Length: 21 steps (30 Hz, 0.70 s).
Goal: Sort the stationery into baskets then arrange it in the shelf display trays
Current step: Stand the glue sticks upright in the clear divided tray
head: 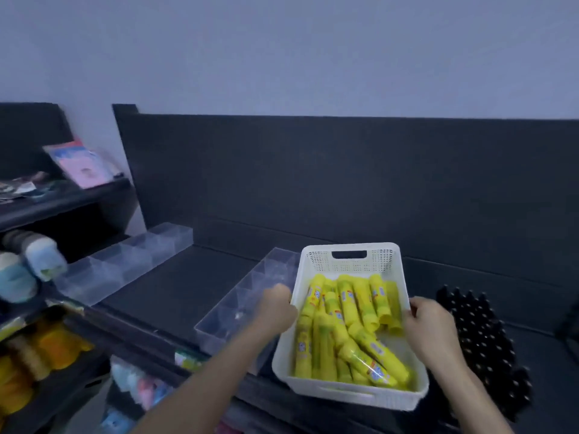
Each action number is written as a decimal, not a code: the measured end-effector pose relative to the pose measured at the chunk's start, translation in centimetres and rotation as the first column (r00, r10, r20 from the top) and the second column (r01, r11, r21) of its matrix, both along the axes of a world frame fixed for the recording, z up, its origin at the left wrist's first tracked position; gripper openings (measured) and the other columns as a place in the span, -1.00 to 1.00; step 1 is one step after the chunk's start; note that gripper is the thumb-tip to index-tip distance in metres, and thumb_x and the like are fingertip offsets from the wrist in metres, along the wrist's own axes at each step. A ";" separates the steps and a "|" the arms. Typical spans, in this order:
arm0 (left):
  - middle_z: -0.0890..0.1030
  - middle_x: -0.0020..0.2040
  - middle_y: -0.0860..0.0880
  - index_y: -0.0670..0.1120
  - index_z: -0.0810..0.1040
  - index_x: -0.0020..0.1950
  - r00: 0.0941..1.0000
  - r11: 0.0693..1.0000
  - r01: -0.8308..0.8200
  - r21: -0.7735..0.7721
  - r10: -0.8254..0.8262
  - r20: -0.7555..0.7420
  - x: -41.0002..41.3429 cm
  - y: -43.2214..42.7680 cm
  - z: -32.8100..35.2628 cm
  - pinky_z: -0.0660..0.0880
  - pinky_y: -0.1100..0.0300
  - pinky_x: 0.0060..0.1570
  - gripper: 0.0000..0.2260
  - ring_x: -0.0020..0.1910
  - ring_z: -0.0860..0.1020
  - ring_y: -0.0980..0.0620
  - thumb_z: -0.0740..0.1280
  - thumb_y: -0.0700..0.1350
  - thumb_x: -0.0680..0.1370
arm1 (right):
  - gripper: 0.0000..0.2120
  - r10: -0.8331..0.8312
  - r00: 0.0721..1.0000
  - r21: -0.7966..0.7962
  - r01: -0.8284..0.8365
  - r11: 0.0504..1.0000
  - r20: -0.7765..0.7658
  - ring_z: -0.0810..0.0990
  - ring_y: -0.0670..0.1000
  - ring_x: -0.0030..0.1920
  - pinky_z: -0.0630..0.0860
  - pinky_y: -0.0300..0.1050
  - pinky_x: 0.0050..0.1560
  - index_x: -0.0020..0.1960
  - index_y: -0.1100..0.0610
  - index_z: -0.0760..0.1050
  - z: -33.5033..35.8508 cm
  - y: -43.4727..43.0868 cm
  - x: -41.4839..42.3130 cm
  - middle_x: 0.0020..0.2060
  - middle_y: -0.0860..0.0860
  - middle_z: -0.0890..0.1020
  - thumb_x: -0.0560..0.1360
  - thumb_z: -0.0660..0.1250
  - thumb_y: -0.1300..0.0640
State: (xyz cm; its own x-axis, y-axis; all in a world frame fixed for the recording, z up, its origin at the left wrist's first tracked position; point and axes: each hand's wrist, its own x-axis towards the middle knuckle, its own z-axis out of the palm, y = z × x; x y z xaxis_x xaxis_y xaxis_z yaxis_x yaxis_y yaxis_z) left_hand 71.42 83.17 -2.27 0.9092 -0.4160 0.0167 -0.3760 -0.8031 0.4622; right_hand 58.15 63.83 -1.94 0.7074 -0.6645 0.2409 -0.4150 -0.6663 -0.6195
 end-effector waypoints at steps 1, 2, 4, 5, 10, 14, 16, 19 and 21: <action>0.17 -0.42 -0.01 -0.12 0.10 -0.42 0.999 0.998 0.052 0.028 -0.052 -0.014 1.1 -0.8 -0.6 0.14 0.07 -0.48 -0.69 -0.32 0.40 -0.05 0.18 -0.32 0.42 | -0.83 -0.043 0.999 0.011 0.044 0.999 -0.016 0.57 0.28 -0.13 0.27 -0.09 -0.25 -0.29 0.29 0.51 -0.5 -0.3 0.5 -0.21 0.29 0.62 0.45 0.22 0.32; 0.19 -0.40 0.00 -0.11 0.11 -0.41 0.995 0.995 0.093 0.038 -0.092 -0.035 2.1 -1.3 -1.0 0.14 0.11 -0.49 -0.69 -0.42 0.29 -0.03 0.18 -0.31 0.44 | -0.83 -0.078 0.997 0.019 0.079 0.997 -0.023 0.57 0.27 -0.13 0.27 -0.09 -0.25 -0.30 0.28 0.50 -1.0 -0.6 1.0 -0.23 0.28 0.61 0.45 0.22 0.32; 0.22 -0.39 -0.01 -0.10 0.12 -0.41 0.982 0.984 0.175 0.042 -0.171 -0.085 4.4 -1.8 -2.0 0.12 0.17 -0.48 -0.70 -0.40 0.28 0.01 0.18 -0.29 0.44 | -0.80 -0.174 0.983 0.048 0.177 0.983 -0.061 0.57 0.26 -0.16 0.26 -0.09 -0.28 -0.36 0.23 0.42 -1.9 -0.6 2.3 -0.34 0.23 0.54 0.43 0.22 0.35; 0.26 -0.39 -0.05 -0.10 0.11 -0.41 0.975 0.977 0.207 0.046 -0.202 -0.095 4.9 -1.9 -2.2 0.16 0.15 -0.46 -0.70 -0.38 0.32 -0.02 0.18 -0.28 0.44 | -0.79 -0.196 0.978 0.057 0.201 0.978 -0.078 0.56 0.26 -0.18 0.26 -0.09 -0.28 -0.38 0.21 0.39 -2.1 -0.5 2.6 -0.36 0.21 0.51 0.42 0.22 0.36; 0.55 -0.07 -0.24 -0.10 0.15 -0.40 0.966 0.970 0.239 0.037 -0.233 -0.111 7.5 -0.4 -2.2 0.34 0.10 -0.29 -0.71 -0.02 0.54 -0.21 0.17 -0.27 0.47 | -0.67 -0.249 0.960 0.083 0.260 0.962 -0.127 0.44 0.12 -0.27 0.24 -0.12 -0.26 -0.44 0.11 0.28 -3.3 1.5 5.0 -0.36 0.13 0.47 0.44 0.20 0.36; 0.57 -0.06 -0.19 -0.09 0.17 -0.38 0.976 0.973 0.213 0.091 -0.209 -0.057 9.3 1.5 -2.3 0.45 0.06 -0.12 -0.73 0.00 0.54 -0.19 0.19 -0.25 0.47 | -0.78 -0.215 0.964 0.131 0.236 0.963 -0.155 0.42 0.07 -0.28 0.22 -0.15 -0.28 -0.36 0.18 0.37 -4.2 3.4 7.0 -0.36 0.10 0.48 0.45 0.19 0.36; 0.47 -0.25 -0.10 -0.10 0.17 -0.39 0.975 0.972 0.219 0.082 -0.214 -0.066 9.8 1.5 -2.5 0.40 0.07 -0.19 -0.72 -0.10 0.52 -0.17 0.19 -0.27 0.46 | -0.80 -0.202 0.966 0.155 0.227 0.962 -0.161 0.43 0.07 -0.28 0.23 -0.15 -0.29 -0.34 0.19 0.40 -4.6 3.8 7.3 -0.36 0.10 0.50 0.44 0.19 0.36; 0.30 -0.38 0.02 -0.11 0.17 -0.40 0.966 0.965 0.252 0.067 -0.247 -0.076 9.6 0.9 -2.5 0.28 0.18 -0.29 -0.71 -0.24 0.40 -0.05 0.18 -0.30 0.46 | -0.78 -0.222 0.960 0.154 0.249 0.956 -0.171 0.44 0.08 -0.29 0.23 -0.15 -0.29 -0.36 0.19 0.41 -4.8 3.5 6.8 -0.42 0.07 0.48 0.44 0.19 0.36; 0.29 -0.39 0.03 -0.10 0.17 -0.40 0.963 0.963 0.263 0.055 -0.258 -0.077 9.3 0.4 -2.7 0.26 0.22 -0.39 -0.70 -0.32 0.37 0.00 0.18 -0.31 0.47 | -0.78 -0.233 0.954 0.147 0.262 0.954 -0.189 0.44 0.10 -0.30 0.24 -0.14 -0.29 -0.36 0.23 0.44 -4.9 3.1 6.2 -0.43 0.06 0.47 0.44 0.19 0.36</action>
State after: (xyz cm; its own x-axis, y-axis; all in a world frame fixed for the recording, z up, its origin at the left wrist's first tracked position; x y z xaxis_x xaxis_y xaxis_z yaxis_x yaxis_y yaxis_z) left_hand 80.75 83.57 -4.94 0.7674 -0.6366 -0.0761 -0.5452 -0.7104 0.4451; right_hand 64.40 66.93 -6.81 0.5355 -0.8445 0.0021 -0.6613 -0.4209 -0.6209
